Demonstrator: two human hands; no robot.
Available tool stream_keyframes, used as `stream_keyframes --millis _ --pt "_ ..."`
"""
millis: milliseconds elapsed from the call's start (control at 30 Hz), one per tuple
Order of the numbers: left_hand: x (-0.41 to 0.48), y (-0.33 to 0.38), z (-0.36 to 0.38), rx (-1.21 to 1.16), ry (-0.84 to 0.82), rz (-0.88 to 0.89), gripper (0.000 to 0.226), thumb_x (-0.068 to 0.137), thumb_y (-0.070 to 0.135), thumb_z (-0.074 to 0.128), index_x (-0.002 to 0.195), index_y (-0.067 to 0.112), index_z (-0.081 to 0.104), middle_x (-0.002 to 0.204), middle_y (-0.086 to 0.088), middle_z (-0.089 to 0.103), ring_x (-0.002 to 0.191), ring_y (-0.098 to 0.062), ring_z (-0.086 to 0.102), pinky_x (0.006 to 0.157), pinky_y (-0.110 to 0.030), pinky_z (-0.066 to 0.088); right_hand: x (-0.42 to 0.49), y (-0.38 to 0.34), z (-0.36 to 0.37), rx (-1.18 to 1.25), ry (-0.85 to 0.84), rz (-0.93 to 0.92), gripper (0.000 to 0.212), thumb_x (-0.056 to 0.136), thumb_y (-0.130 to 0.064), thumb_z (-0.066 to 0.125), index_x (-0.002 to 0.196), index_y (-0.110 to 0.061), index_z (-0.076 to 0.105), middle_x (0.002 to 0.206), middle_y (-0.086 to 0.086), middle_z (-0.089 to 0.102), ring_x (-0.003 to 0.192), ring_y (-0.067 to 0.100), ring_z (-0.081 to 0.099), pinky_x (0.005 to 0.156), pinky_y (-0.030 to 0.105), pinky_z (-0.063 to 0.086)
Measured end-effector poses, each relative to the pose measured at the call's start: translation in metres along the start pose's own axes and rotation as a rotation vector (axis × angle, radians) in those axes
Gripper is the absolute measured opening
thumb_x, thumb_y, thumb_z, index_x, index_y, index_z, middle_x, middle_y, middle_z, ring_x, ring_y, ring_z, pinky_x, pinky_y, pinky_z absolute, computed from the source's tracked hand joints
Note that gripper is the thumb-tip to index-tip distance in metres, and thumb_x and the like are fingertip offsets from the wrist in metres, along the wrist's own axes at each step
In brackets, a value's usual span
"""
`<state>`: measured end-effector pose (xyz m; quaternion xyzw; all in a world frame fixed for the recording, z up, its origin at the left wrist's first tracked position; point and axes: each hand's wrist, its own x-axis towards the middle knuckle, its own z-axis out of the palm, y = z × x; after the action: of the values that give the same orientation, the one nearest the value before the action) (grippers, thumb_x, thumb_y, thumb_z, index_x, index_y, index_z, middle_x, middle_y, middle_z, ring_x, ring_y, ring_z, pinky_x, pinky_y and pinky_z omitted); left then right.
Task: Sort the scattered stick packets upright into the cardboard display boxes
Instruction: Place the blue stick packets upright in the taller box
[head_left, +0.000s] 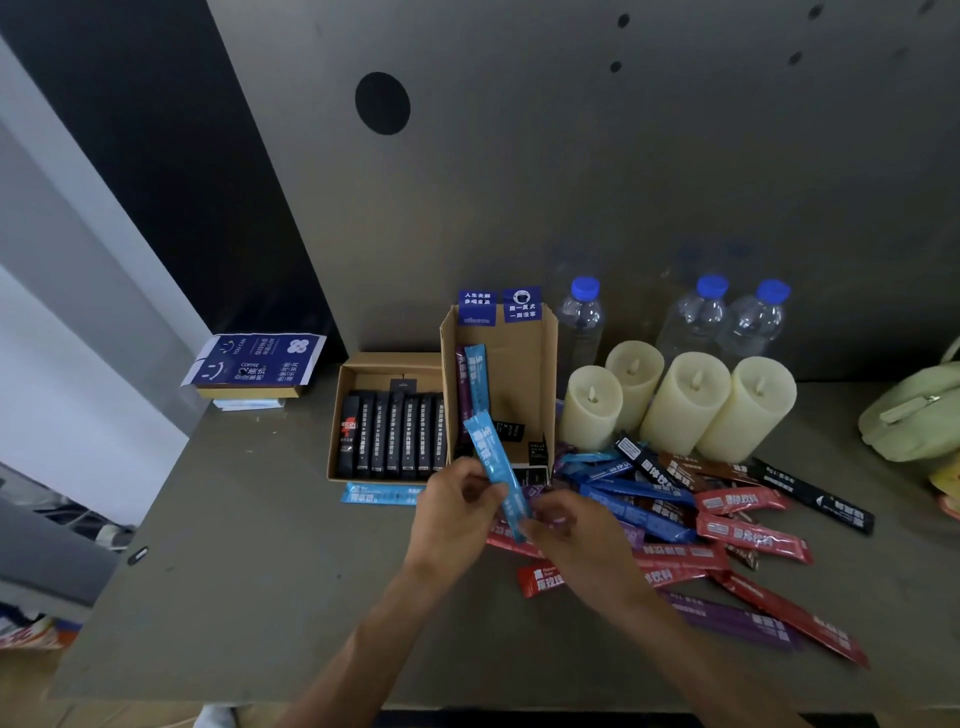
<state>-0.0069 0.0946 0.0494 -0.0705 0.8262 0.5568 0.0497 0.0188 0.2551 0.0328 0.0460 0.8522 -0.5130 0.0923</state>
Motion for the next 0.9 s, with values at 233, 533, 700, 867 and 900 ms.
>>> stream_keyframes --millis 233,533,700,867,900 --pt "0.017 0.011 -0.013 0.052 0.024 0.091 0.005 0.091 0.015 0.07 0.089 0.02 0.07 0.082 0.009 0.074 0.076 -0.005 0.071 0.072 -0.033 0.061 0.03 -0.021 0.026 -0.152 0.169 -0.203 0.01 0.088 -0.026 0.074 0.092 -0.02 0.067 0.079 -0.011 0.063 0.07 0.002 0.059 0.06 0.014 0.043" --pt "0.042 0.018 -0.044 0.113 0.239 0.202 0.004 0.096 0.019 0.062 0.095 0.016 0.059 0.081 0.008 0.065 0.075 0.003 0.06 0.06 -0.008 0.046 0.089 -0.031 0.044 -0.109 0.242 -0.11 0.014 0.096 -0.021 0.064 0.108 -0.016 0.06 0.098 0.001 0.072 0.083 0.01 0.069 0.059 0.009 0.048" --pt "0.056 0.01 -0.05 0.236 0.121 0.22 0.009 0.096 0.018 0.062 0.088 0.019 0.061 0.082 0.011 0.064 0.078 0.007 0.058 0.061 -0.005 0.044 0.117 -0.036 0.044 -0.152 0.265 -0.056 0.02 0.098 -0.016 0.059 0.117 -0.012 0.054 0.115 0.01 0.07 0.101 0.024 0.071 0.079 0.03 0.06" --pt "0.059 0.01 -0.053 0.222 0.102 0.208 0.009 0.097 0.017 0.061 0.088 0.017 0.06 0.08 0.01 0.064 0.075 0.01 0.059 0.057 -0.004 0.043 0.134 -0.038 0.052 -0.197 0.271 -0.016 0.035 0.097 -0.01 0.059 0.128 -0.006 0.044 0.127 0.016 0.064 0.114 0.027 0.067 0.087 0.035 0.06" --pt "0.059 0.01 -0.053 0.223 0.096 0.206 0.009 0.097 0.017 0.061 0.088 0.017 0.06 0.08 0.011 0.064 0.075 0.008 0.06 0.058 -0.004 0.044 0.136 -0.038 0.054 -0.21 0.262 -0.003 0.042 0.096 -0.009 0.06 0.133 -0.005 0.039 0.127 0.017 0.063 0.114 0.028 0.066 0.088 0.038 0.06"
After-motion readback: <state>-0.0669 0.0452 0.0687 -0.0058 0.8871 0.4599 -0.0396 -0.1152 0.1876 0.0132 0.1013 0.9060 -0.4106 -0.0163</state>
